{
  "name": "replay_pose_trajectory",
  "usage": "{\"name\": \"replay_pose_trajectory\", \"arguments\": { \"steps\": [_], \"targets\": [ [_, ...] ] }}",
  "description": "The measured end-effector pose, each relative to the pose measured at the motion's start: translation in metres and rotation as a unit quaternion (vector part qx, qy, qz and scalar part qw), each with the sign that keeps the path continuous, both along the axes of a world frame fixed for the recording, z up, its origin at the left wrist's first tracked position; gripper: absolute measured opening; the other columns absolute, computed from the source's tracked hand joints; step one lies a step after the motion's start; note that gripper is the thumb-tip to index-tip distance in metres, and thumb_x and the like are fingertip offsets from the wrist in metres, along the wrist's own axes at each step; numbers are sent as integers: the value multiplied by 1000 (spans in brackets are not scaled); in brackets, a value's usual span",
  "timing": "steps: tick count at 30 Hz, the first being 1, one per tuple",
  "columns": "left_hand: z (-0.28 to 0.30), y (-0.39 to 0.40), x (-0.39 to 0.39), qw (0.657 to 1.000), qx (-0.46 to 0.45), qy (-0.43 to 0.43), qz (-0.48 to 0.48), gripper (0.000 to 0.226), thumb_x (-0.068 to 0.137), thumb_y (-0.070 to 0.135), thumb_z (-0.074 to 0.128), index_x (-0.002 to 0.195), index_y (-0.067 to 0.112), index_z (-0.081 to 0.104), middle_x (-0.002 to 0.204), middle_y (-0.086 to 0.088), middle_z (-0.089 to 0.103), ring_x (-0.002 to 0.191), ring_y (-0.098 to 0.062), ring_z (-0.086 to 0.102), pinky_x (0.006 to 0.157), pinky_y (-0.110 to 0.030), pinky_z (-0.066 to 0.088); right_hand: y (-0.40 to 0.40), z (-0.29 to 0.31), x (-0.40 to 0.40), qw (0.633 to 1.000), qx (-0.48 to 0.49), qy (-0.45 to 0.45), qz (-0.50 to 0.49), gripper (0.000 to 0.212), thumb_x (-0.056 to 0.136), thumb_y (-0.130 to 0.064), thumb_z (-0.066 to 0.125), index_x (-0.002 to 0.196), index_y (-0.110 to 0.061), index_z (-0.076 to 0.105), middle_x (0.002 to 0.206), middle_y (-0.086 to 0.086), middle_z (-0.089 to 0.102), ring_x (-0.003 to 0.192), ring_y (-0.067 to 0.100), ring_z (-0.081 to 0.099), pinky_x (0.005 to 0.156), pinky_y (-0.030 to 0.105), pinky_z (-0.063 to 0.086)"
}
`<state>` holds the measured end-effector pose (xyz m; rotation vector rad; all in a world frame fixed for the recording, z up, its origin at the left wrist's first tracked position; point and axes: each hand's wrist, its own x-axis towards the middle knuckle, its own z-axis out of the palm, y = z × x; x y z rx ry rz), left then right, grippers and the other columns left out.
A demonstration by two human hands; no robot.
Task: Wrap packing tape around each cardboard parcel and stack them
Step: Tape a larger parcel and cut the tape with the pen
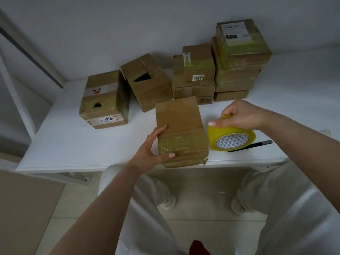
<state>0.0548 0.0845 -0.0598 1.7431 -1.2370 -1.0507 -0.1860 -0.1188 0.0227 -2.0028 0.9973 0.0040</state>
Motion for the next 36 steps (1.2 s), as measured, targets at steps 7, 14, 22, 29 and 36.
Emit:
{"name": "replay_pose_trajectory", "arguments": {
  "steps": [7,14,22,29,36],
  "targets": [
    [2,0,-1,1000,-5,8,-5,82,75,36,78,143,44,34,151,9,31,137,-12,35,111,-39,40,6,-22,-5,1000,7,-6,-9,57,77,-50,73,84,6,68,87,25,67,70,21,61,64,27,45],
    [12,-5,11,998,36,-32,-40,89,63,69,75,140,51,33,157,8,21,145,-15,22,116,-51,30,26,-39,-7,997,54,-14,-57,49,78,-53,70,80,-5,64,79,16,61,72,22,63,64,28,47],
    [38,-64,-69,914,27,-404,-8,73,91,67,17,152,28,24,164,1,-2,149,-22,-15,118,-56,-3,51,-54,-10,991,125,-37,-39,53,81,-57,65,80,-4,66,71,6,59,69,19,60,66,32,44],
    [7,-70,-78,867,101,-487,-38,69,93,68,10,152,39,-13,161,5,-22,147,-24,-23,117,-54,-9,53,-65,-16,995,82,-19,-50,57,81,-56,67,91,0,68,84,14,66,78,23,64,70,34,49],
    [11,-70,-79,865,106,-488,-45,70,92,69,11,151,40,-14,161,7,-22,147,-22,-23,117,-54,-10,67,-86,-32,997,29,11,-66,45,81,-65,60,113,-33,63,124,-13,60,117,11,54,100,38,45]
  ]
}}
